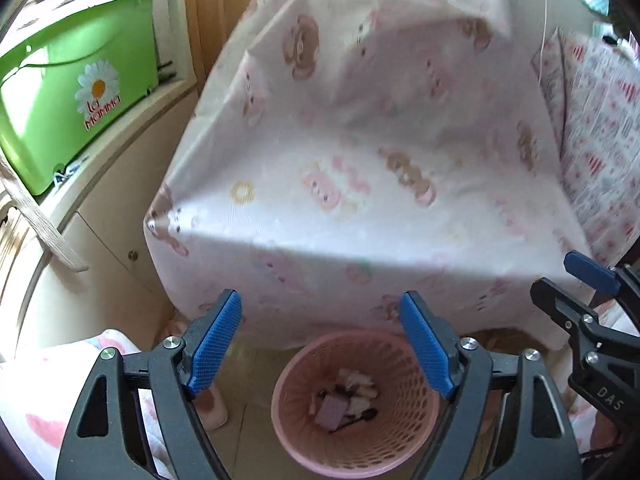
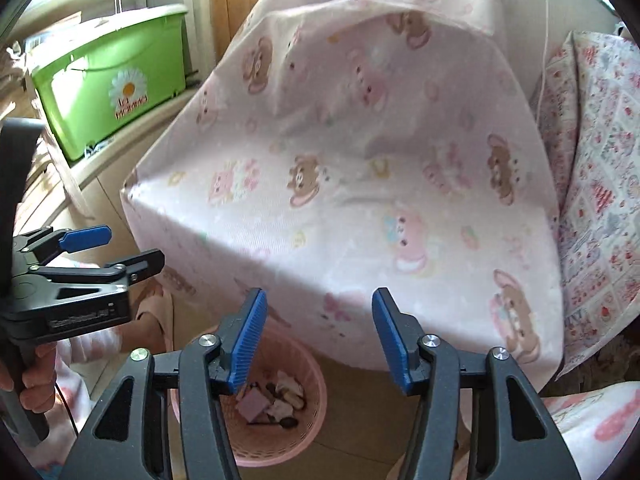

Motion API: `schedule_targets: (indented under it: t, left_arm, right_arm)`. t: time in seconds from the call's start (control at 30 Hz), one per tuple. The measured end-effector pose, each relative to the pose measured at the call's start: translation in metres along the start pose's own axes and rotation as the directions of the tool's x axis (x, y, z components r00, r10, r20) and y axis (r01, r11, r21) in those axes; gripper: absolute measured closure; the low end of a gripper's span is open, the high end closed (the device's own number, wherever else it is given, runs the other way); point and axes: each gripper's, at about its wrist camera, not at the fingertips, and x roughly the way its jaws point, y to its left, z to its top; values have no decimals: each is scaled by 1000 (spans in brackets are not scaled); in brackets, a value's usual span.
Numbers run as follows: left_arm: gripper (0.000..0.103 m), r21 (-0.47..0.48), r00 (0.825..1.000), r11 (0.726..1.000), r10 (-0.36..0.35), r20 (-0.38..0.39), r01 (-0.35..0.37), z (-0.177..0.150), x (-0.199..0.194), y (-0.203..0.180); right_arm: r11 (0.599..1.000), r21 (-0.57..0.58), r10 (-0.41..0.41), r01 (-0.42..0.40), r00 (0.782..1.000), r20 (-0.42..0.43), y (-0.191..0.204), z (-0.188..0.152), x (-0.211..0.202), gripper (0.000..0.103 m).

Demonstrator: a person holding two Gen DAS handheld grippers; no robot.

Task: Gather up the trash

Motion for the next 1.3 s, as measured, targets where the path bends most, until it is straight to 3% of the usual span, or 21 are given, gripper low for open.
schedule_targets:
  t: [0.03, 0.1, 0.17, 0.27, 0.63, 0.77, 1.3]
  left_arm:
    - [20, 7, 999, 1000, 17, 37, -17, 2, -6, -1]
    - [15, 19, 994, 998, 50, 101, -52, 5, -15, -5]
    - [3, -1, 988, 998, 57, 143, -58, 9, -25, -6]
    - [2, -13, 981, 998, 68, 180, -67, 12, -31, -3]
    - [2, -15, 969, 992, 127, 211, -126, 2, -32, -5]
    - [2, -14, 973, 994, 113, 200, -112, 3, -29, -5]
    - [2, 4, 972, 992, 126, 200, -129, 1, -29, -8]
  right_arm:
    - [1000, 19, -20, 19, 999, 36, -3, 0, -8, 41]
    - [998, 47, -35, 30, 995, 93, -11, 0, -19, 28]
    - [998, 48, -43, 37, 991, 128, -14, 2, -23, 26]
    - [999, 16, -51, 49, 985, 164, -15, 5, -23, 21]
    - [1000, -4, -20, 21, 988, 152, -16, -1, -13, 17]
    - [999, -19, 47, -45, 994, 103, -15, -2, -7, 10]
    - [1000, 20, 3, -5, 993, 119, -22, -1, -10, 9]
